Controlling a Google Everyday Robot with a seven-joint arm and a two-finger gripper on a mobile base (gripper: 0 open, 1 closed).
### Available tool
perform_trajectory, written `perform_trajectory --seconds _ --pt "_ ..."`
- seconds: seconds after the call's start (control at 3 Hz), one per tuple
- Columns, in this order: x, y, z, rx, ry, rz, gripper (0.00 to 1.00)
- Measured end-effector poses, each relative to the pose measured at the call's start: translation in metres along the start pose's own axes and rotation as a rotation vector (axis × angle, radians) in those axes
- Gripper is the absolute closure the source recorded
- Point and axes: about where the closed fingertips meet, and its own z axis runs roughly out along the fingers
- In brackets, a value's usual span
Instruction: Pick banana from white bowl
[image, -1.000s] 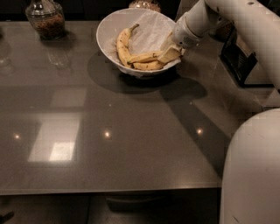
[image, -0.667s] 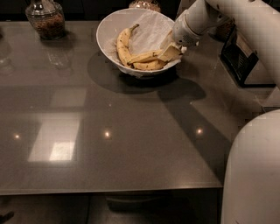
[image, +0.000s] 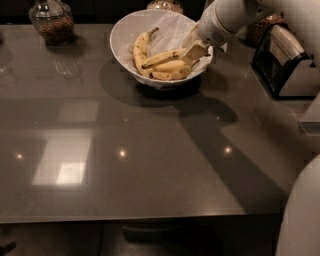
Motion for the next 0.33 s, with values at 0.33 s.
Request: perform_trajectory --seconds 0.33 --pt "-0.0073 0.0070 -0.0273 0.017 -0.064 0.027 1.00"
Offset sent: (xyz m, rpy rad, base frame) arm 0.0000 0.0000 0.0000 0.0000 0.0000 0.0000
